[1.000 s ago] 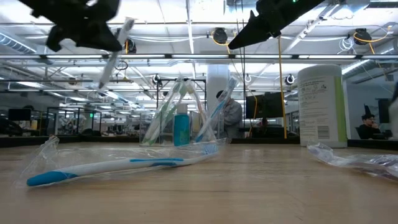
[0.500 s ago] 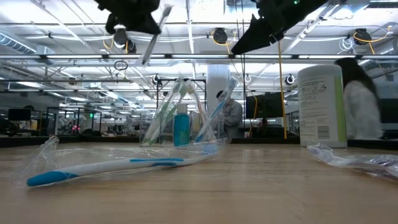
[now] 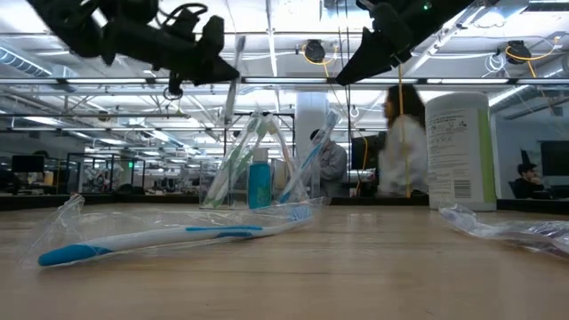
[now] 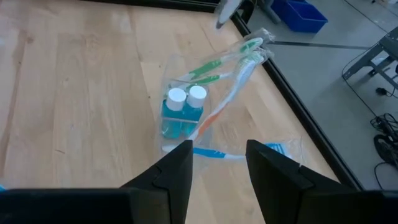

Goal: Pick & Place toothbrushing station
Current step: Put the purple toothbrush into the left section of the transparent organizer, then put the blue mouthwash into the middle section of the transparent organizer

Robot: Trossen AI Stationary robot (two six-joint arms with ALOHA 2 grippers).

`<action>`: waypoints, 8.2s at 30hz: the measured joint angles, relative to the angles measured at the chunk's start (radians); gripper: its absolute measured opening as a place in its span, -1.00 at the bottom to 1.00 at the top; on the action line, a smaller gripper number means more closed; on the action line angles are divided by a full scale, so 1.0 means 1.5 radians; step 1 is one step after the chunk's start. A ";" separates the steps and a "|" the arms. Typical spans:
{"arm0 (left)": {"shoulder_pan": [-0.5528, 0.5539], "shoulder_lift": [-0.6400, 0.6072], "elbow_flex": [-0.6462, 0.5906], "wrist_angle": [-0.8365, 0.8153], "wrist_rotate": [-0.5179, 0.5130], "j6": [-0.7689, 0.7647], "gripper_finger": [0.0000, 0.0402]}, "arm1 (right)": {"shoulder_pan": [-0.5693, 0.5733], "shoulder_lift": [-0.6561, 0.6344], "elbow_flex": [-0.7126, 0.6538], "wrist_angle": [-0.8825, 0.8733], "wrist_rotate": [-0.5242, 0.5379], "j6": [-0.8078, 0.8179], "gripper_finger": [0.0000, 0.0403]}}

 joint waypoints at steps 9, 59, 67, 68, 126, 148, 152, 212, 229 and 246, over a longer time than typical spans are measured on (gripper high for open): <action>-0.034 0.113 -0.106 0.223 -0.001 0.006 -0.97 | -0.002 0.000 0.000 0.005 0.001 -0.005 -0.30; -0.077 0.253 -0.102 0.178 -0.049 -0.086 0.02 | -0.002 0.000 0.000 0.024 0.000 0.000 -0.30; -0.094 0.160 -0.102 0.172 -0.044 -0.059 0.06 | -0.002 0.000 0.000 0.038 0.000 0.000 -0.30; -0.101 0.147 -0.102 0.174 -0.044 -0.048 0.06 | -0.002 0.000 0.000 0.046 0.000 0.000 -0.30; -0.180 0.090 -0.102 0.135 -0.044 0.003 0.06 | 0.410 -0.011 -0.265 0.274 -0.347 0.228 -0.30; -0.154 0.090 -0.102 0.137 -0.066 -0.052 0.06 | 0.427 0.047 -0.127 0.184 -0.319 0.243 -0.40; -0.151 0.090 -0.102 0.138 -0.063 -0.053 0.06 | 0.431 0.119 -0.074 0.146 -0.394 0.316 -0.42; -0.165 0.090 -0.102 0.132 -0.061 -0.084 0.06 | 0.466 0.150 -0.200 0.106 -0.310 0.271 -0.20; -0.165 0.090 -0.102 0.117 -0.061 -0.084 0.06 | 0.465 0.151 -0.214 0.144 -0.311 0.191 -0.43; -0.165 0.090 -0.102 0.133 -0.045 -0.158 0.06 | 0.442 0.124 -0.213 0.198 -0.133 -0.121 -0.53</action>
